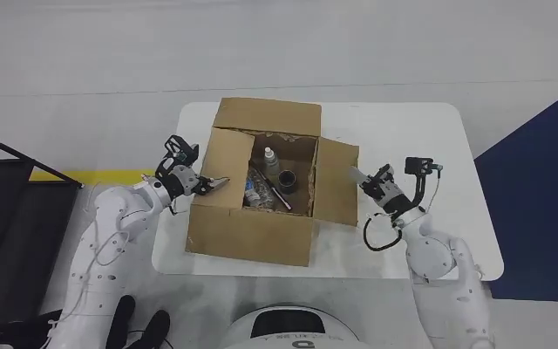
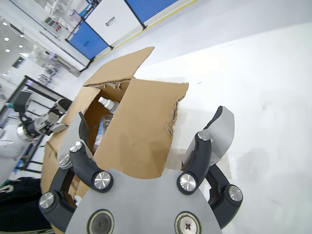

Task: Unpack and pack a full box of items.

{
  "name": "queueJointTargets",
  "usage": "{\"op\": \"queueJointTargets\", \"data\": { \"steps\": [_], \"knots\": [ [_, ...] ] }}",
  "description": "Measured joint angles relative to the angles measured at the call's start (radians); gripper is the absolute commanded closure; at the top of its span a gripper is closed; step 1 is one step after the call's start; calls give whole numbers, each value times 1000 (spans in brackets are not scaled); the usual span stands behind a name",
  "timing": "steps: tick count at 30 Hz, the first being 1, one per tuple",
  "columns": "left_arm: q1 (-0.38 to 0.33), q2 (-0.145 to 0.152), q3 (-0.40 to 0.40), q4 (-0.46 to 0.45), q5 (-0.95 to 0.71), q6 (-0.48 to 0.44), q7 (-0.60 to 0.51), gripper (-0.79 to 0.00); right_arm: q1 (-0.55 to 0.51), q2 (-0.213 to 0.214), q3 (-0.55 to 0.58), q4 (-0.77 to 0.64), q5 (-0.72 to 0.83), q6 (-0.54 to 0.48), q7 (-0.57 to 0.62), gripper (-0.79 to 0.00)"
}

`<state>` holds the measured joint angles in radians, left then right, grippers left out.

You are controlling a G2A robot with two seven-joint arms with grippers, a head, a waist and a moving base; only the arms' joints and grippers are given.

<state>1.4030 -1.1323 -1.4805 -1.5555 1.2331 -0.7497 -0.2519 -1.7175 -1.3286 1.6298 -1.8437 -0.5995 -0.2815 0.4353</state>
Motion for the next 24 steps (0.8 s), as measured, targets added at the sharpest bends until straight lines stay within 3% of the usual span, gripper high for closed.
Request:
{"op": "queueJointTargets", "data": {
  "steps": [5,8,15,24],
  "knots": [
    [-4,2,19,-1,10,-4,0,-785,151,16,-13,187,213,-34,295,-785],
    [-2,4,28,0,18,-10,5,-785,218,21,-24,280,338,-119,389,-785],
    [7,9,48,-12,22,-29,11,-785,195,34,10,330,591,-386,421,-785],
    [19,22,10,-71,-32,-63,6,-785,131,41,-29,122,554,-350,365,-785]
  ]
}}
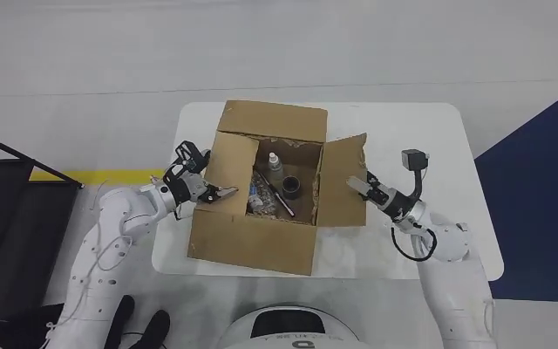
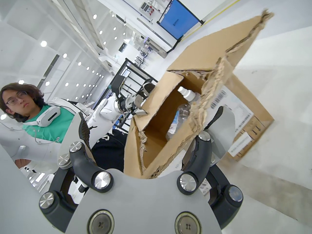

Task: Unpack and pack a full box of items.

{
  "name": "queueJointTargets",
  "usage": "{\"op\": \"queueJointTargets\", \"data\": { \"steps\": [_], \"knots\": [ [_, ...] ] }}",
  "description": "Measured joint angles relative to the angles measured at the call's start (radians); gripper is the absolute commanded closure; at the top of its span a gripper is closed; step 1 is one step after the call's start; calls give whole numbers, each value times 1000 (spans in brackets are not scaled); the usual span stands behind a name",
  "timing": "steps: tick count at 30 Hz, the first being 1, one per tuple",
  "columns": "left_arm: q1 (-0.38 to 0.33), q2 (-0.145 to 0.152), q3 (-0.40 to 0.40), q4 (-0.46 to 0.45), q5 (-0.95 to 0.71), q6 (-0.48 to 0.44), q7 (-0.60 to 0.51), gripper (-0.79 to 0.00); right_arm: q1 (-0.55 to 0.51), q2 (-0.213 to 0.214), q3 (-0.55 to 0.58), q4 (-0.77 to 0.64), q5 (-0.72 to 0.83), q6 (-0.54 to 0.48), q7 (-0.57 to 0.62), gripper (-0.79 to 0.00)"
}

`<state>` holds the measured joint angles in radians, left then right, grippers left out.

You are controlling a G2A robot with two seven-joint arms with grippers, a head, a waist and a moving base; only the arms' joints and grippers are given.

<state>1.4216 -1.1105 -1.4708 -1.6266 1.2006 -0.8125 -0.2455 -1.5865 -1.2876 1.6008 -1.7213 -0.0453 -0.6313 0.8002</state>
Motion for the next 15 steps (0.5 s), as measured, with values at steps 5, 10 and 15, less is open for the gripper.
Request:
{"op": "queueJointTargets", "data": {
  "steps": [5,10,15],
  "knots": [
    [-7,12,-87,-12,-119,7,-15,-785,44,0,-71,-87,-56,103,-12,-785],
    [-27,25,-173,4,-245,9,-80,-785,146,-3,-176,-85,-116,256,18,-785],
    [-67,42,-252,78,-369,6,-162,-785,279,-16,-295,24,-124,389,13,-785]
  ]
}}
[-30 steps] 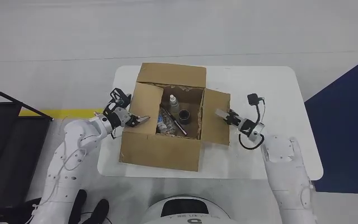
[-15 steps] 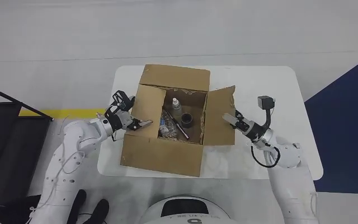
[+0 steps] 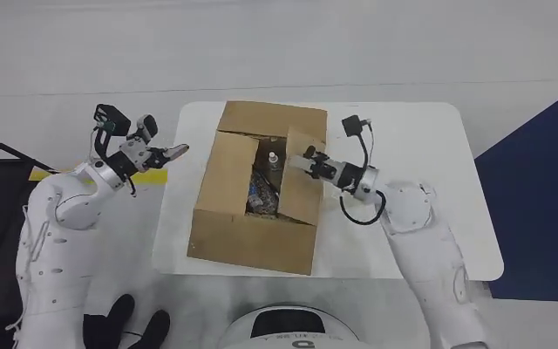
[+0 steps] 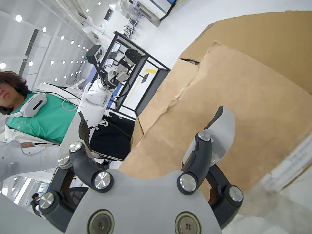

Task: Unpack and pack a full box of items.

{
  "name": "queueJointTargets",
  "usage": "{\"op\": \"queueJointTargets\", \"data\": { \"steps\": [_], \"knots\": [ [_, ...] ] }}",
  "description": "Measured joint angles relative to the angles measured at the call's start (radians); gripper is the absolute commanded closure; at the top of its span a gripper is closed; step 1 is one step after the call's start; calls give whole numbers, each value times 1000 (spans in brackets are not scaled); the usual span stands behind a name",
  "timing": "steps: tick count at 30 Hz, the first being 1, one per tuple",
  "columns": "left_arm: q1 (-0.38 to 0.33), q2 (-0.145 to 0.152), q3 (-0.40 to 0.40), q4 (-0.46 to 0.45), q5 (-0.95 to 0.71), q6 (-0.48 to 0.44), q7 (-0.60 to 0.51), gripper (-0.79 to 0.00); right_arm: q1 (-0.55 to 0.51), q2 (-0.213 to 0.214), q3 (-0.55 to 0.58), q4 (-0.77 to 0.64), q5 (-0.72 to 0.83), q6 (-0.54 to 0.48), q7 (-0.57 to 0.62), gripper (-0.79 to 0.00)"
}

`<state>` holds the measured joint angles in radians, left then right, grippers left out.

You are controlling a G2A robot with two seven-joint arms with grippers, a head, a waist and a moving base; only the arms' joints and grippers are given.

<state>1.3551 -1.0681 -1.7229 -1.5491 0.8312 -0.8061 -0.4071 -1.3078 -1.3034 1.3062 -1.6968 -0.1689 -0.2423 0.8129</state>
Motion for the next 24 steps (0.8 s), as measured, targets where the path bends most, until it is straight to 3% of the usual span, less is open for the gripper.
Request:
{"op": "queueJointTargets", "data": {
  "steps": [6,13,19,24],
  "knots": [
    [-38,18,-47,91,-48,-27,-55,-785,63,-2,-35,144,-8,96,-8,-785],
    [-40,20,-50,102,-51,-31,-57,-785,-15,11,-9,38,-54,120,-76,-785],
    [-40,20,-50,102,-51,-31,-56,-785,-192,22,68,-171,-194,46,-339,-785],
    [-40,20,-50,102,-51,-31,-56,-785,-244,25,100,-120,-321,101,-451,-785]
  ]
}}
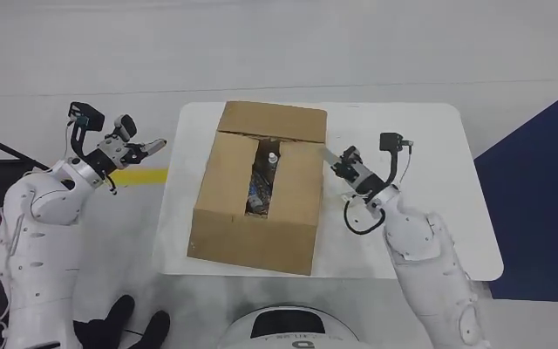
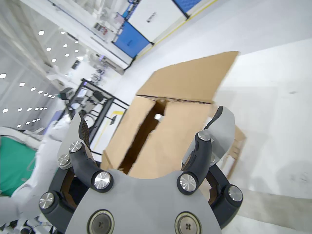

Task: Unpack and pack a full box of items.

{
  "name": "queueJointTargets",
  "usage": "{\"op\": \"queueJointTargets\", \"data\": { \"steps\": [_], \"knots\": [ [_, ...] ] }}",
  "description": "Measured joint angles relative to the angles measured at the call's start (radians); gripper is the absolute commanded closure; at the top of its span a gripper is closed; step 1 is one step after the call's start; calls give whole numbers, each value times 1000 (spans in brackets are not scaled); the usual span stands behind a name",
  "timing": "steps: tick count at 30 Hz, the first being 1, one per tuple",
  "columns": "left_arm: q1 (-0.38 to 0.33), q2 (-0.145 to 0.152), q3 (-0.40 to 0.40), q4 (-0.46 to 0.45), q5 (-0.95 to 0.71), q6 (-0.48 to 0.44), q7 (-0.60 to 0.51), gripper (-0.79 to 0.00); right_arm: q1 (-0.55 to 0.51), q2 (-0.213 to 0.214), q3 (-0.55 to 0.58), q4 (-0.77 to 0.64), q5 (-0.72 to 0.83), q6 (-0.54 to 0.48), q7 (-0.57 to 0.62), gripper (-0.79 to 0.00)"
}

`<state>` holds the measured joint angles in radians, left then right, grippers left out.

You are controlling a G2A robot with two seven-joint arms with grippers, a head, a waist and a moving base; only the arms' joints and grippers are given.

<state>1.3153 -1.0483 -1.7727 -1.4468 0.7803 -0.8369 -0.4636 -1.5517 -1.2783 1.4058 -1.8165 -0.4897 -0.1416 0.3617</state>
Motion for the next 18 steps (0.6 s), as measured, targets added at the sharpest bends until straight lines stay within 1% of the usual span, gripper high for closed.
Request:
{"op": "queueJointTargets", "data": {
  "steps": [1,5,8,10,12,15,18],
  "knots": [
    [0,0,0,0,0,0,0,-785,5,-1,5,39,16,-18,-14,-785],
    [0,0,0,0,0,0,0,-785,49,-4,15,239,193,-211,-80,-785],
    [0,0,0,0,0,0,0,-785,92,-6,5,336,205,-321,-119,-785],
    [0,0,0,0,0,0,0,-785,116,-7,-3,366,178,-337,-141,-785],
    [0,0,0,0,0,0,0,-785,134,-8,-15,367,134,-315,-164,-785],
    [0,0,0,0,0,0,0,-785,131,-6,-27,322,35,-265,-157,-785],
    [0,0,0,0,0,0,0,-785,129,-6,-26,320,32,-263,-154,-785]
  ]
}}
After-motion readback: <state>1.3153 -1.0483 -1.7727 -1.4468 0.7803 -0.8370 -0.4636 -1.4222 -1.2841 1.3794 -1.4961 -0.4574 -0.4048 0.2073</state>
